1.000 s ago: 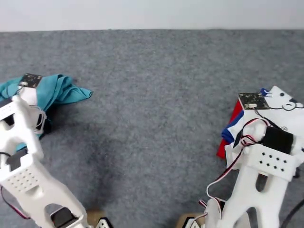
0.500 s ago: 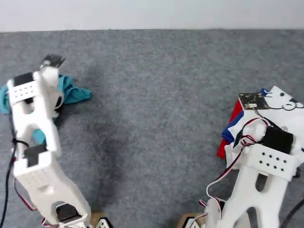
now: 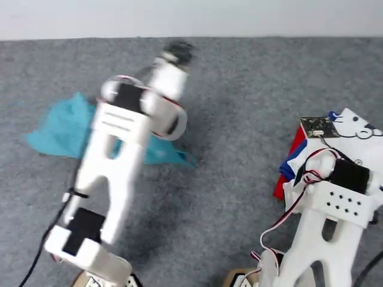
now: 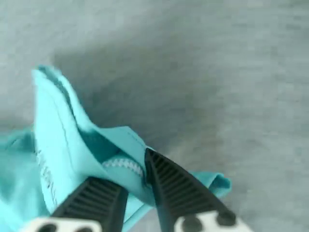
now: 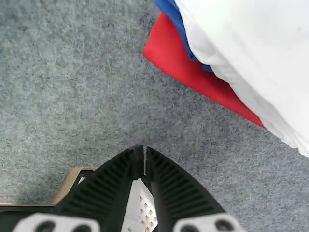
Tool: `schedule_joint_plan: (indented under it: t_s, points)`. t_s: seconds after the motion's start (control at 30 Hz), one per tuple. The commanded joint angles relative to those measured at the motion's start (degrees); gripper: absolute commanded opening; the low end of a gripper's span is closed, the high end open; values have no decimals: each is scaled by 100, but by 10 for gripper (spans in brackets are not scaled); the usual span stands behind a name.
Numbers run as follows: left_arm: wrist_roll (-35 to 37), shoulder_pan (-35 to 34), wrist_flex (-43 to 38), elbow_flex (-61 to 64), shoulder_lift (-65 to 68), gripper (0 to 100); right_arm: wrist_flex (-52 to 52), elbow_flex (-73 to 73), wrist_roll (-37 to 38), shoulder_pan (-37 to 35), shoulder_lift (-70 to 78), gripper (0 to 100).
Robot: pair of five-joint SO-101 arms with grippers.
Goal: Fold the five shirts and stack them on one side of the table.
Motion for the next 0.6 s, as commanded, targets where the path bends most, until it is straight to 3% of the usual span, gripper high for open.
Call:
schedule_joint_plan:
  t_s: [0.0, 0.17, 0.37, 0.57]
  points:
    - [141, 1081, -360, -251, -264, 13, 233, -18, -44, -40, -145, 9]
    - [141, 1530, -633, -251, 0, 24, 233, -18, -44, -40, -145, 9]
    - [141, 1503, -88, -259, -360, 159, 233, -18, -44, -48, -145, 9]
    - [141, 1407, 211, -259, -1116, 200, 233, -18, -44, -48, -145, 9]
